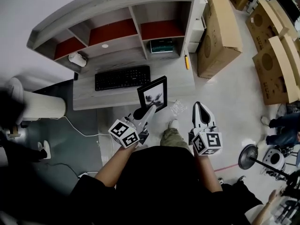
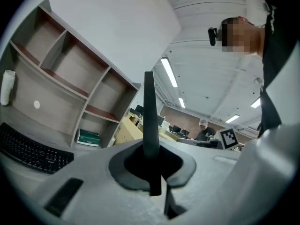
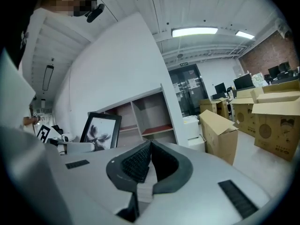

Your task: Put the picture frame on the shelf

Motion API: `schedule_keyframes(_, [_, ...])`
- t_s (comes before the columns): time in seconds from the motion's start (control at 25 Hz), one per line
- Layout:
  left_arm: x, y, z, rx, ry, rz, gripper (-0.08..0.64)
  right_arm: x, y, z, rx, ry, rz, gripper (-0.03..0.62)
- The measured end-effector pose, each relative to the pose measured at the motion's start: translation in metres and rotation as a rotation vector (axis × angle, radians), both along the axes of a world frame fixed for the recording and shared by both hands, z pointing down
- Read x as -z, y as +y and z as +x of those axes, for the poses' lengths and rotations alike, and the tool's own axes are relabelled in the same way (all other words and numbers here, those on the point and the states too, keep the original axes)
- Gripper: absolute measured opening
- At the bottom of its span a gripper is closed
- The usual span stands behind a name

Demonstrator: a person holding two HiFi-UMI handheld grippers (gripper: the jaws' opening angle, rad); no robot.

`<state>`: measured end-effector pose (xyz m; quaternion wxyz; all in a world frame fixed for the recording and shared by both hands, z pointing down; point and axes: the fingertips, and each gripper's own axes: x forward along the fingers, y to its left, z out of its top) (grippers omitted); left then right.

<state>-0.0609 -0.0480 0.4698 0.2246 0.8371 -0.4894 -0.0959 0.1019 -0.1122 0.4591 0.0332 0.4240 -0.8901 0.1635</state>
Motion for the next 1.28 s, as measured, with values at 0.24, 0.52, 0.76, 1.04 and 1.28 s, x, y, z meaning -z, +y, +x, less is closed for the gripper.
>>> schedule_keyframes(0.24, [-0.003,-0.058,0.014,0.04,-0.015,-0.031,0.025,-0.002,-0.055,0.0,0.086,0.078,0.016,0.012])
schedule_keyframes(0.52, [-0.005,-0.115,0.0,0.142,-0.075,-0.043,0.025,0.001,-0.109,0.006,0.125,0.087,0.05,0.012])
schedule_keyframes(0.76, [0.002,-0.165,-0.022,0.152,-0.077,-0.025,0.025,-0.003,-0.124,-0.002,0.13,0.036,0.012,0.012])
schedule_keyframes(1.04, [0.008,-0.217,-0.029,0.104,-0.151,-0.041,0.025,0.016,-0.129,-0.018,0.122,0.012,0.029,0.013])
schedule_keyframes(1.28, [-0.003,-0.26,-0.04,0.126,-0.103,-0.083,0.025,0.01,-0.141,-0.03,0.126,0.009,0.04,0.013])
